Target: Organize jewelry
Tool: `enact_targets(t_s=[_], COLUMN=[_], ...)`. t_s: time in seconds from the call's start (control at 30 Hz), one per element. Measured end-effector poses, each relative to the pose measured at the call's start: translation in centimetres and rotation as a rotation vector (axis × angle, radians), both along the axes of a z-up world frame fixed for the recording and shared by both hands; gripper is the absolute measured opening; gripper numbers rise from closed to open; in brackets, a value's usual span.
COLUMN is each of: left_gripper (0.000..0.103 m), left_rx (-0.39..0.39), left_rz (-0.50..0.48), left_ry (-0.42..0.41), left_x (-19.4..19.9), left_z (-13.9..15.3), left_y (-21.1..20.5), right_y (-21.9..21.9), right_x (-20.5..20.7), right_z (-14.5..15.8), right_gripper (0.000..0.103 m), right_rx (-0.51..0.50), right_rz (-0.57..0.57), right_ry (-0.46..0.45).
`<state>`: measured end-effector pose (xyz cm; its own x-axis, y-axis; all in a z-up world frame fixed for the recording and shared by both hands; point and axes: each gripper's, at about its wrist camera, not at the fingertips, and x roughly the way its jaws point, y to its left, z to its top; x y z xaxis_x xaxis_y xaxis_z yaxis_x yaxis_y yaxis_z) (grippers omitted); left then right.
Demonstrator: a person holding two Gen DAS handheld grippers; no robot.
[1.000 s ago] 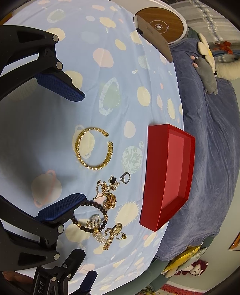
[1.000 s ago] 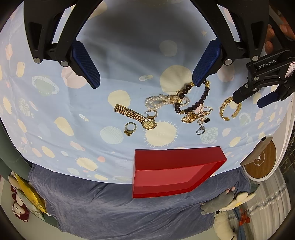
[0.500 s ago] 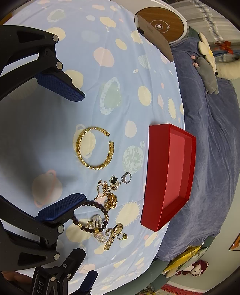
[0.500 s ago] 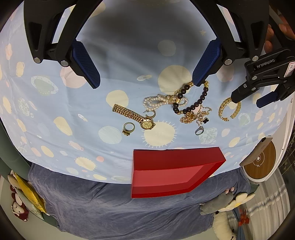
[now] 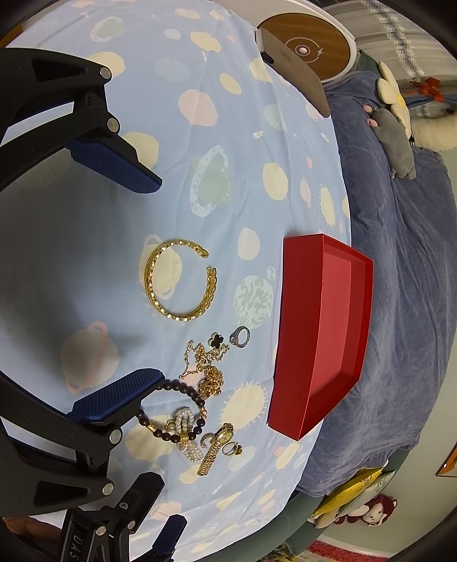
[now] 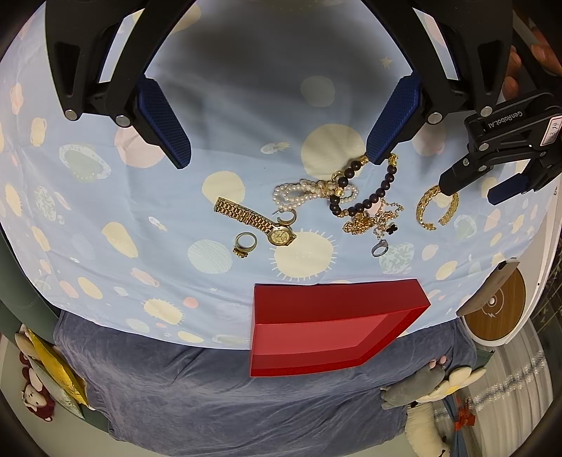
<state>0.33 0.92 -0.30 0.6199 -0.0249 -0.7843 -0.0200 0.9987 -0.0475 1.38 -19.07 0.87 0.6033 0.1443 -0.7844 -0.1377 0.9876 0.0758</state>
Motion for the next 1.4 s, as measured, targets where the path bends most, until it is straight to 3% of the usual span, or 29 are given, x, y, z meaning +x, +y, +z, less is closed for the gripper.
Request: enact_targets(t_s=[1.4], left_gripper=[0.097], left_rx=[-0.028], left_rz=[-0.011], left_ry=[-0.012], left_x=[-0.4], left_z=[1.0], left_y=[-0.8], right_y=[-0.2], right_x=[-0.3], right_z=[0.6], right_gripper=[0.098], right_rx=[0.014], right_rz=[0.002], right_ry=[-0.013])
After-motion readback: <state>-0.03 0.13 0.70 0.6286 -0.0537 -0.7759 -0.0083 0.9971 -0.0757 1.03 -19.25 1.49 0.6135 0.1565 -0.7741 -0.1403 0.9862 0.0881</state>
